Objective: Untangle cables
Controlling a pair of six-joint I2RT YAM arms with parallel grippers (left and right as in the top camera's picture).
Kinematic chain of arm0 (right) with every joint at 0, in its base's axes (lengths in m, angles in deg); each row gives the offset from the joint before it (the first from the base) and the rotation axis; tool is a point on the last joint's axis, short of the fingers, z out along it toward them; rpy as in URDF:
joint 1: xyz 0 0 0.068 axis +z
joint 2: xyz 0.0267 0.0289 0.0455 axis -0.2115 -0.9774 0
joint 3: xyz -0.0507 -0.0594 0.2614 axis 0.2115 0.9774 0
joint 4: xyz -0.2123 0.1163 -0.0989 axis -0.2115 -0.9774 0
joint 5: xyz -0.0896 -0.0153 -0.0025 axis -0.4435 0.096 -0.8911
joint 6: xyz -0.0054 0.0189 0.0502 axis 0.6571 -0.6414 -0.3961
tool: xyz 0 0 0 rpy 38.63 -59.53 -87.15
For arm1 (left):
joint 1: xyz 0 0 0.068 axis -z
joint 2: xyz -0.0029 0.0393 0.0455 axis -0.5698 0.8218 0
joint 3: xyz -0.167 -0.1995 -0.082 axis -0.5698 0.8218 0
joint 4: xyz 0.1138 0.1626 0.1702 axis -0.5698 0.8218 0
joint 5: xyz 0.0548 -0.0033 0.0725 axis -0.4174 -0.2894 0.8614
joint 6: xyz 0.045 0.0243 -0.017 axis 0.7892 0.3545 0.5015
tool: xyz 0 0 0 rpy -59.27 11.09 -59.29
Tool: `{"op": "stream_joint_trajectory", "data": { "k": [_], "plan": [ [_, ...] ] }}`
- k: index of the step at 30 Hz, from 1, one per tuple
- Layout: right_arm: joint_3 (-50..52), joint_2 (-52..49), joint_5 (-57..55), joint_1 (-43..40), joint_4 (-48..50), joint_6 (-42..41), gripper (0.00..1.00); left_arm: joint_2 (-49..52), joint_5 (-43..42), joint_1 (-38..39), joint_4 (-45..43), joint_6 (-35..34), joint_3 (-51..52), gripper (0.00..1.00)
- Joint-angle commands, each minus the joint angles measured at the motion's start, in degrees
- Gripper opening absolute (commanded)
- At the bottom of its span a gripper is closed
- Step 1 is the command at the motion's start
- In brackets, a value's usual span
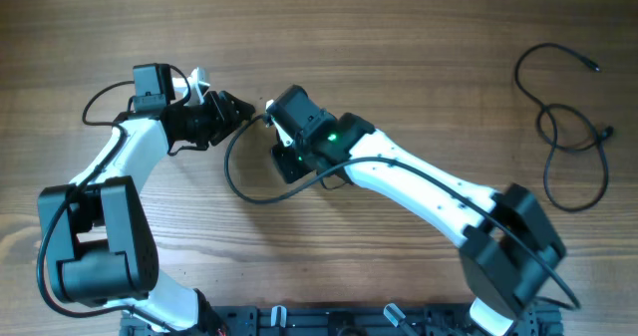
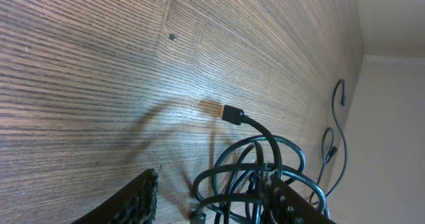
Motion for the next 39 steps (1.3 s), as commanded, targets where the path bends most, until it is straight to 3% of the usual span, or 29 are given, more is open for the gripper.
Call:
{"op": "stream_joint_trajectory", "data": {
  "k": [1,4,8,17,20,25,30,35,39],
  "plan": [
    [-0.72,-4.44,-4.52,0.04,2.16,2.25,0.39,0.31,0.52,0.20,-0.17,0.04,0.42,0.53],
    [-0.72,-6.51,-6.91,-0.02,4.11,3.87,0.38,0.31,0.52,0.20,-0.17,0.04,0.42,0.53],
    [-0.72,-6.86,-7.76,-0.02,5.20,5.33,0.22,0.31,0.52,0.20,-0.17,0.04,0.42,0.53],
    [-0.72,-6.86,-7.91,-0.09,2.54,6.73,0.22,0.31,0.50,0.20,-0.15,0.04,0.42,0.54],
    [-0.72,-6.86,-7.91,-0.07,2.49,6.73,0.04,0.31,0.52,0.20,-0.15,0.04,0.42,0.54],
    [-0.92,-2.54,-6.43,-0.09,2.43,6.64,0.04,0.31,0.09,0.20,-0.15,0.04,0.42,0.59],
    [-0.92,5.40,8.50,-2.40,1.81,6.34,0.04,0.31,-1.29,0.20,0.07,0.07,0.42,0.64],
    [-0.90,6.25,30.08,-9.79,1.20,1.92,0.04,0.31,-9.53,0.20,0.28,0.07,0.42,0.69],
    [-0.90,6.25,36.98,-13.53,2.05,1.51,0.04,0.31,-18.16,0.20,0.26,0.17,0.42,0.73]
  ]
}}
